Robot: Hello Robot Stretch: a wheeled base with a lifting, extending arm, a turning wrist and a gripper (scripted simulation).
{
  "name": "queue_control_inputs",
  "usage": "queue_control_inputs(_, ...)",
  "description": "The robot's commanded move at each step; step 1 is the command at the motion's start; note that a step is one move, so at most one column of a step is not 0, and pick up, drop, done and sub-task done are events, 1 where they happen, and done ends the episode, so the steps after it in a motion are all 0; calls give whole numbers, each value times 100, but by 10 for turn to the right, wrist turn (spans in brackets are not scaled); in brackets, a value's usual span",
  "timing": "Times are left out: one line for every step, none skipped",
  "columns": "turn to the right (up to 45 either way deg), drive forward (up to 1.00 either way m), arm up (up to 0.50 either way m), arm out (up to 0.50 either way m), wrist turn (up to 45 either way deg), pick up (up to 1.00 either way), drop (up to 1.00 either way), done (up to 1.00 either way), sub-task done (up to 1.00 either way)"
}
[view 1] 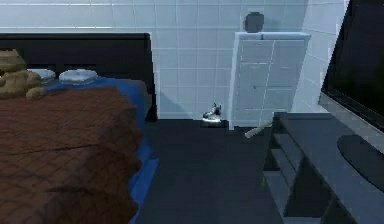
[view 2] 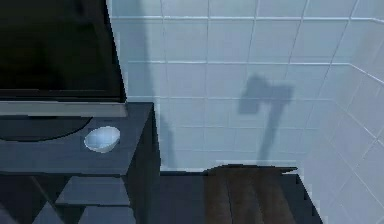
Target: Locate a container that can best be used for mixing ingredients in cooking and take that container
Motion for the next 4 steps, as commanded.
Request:
queue_control_inputs(0,5,0,0,0,0,0,0,0)
queue_control_inputs(-210,0,0,0,0,0,0,0,0)
queue_control_inputs(0,0,50,0,0,0,0,0,0)
queue_control_inputs(0,0,38,0,0,0,0,0,0)
